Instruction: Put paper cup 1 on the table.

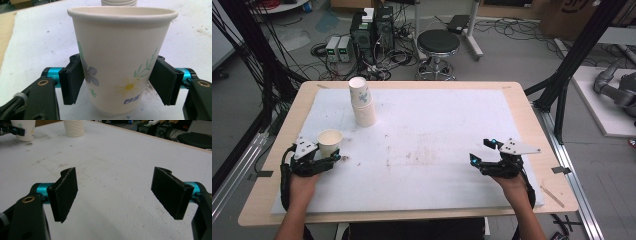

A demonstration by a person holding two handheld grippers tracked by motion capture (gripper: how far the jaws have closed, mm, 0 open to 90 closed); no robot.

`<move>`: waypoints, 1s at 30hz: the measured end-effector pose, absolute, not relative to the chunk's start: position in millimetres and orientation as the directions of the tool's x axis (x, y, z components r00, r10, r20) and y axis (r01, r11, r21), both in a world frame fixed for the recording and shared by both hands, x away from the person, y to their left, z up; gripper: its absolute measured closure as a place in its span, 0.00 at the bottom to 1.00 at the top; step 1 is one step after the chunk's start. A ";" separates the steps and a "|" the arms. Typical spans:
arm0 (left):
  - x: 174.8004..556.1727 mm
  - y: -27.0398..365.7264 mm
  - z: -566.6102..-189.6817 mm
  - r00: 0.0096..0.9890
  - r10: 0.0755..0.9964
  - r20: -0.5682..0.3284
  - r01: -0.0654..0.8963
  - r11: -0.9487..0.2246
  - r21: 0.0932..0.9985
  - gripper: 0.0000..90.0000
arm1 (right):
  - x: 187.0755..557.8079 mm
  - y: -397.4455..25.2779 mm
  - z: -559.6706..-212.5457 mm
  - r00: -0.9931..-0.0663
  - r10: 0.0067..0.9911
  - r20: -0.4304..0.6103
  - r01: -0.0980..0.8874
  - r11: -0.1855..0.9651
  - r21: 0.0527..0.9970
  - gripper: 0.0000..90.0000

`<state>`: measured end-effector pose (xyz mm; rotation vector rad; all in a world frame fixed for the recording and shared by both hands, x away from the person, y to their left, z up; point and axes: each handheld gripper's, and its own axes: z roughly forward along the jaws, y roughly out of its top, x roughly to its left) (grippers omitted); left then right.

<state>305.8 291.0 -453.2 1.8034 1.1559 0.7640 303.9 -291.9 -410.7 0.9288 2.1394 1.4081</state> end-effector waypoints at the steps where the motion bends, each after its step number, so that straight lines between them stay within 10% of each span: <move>1: 305.1 292.0 -453.3 0.383 0.923 0.039 0.415 -0.210 0.885 0.35 | 303.9 -291.9 -410.7 -0.692 0.722 0.019 0.303 0.266 0.915 0.24; 17: 285.2 300.3 -449.1 0.336 0.941 -0.043 0.453 -0.121 0.883 0.20 | 304.2 -292.8 -410.7 -0.693 0.720 0.022 0.302 0.263 0.916 0.24; 30: 260.7 304.9 -410.4 0.335 0.940 -0.060 0.189 -0.004 0.982 0.18 | 304.7 -294.0 -410.9 -0.691 0.722 0.030 0.310 0.260 0.914 0.24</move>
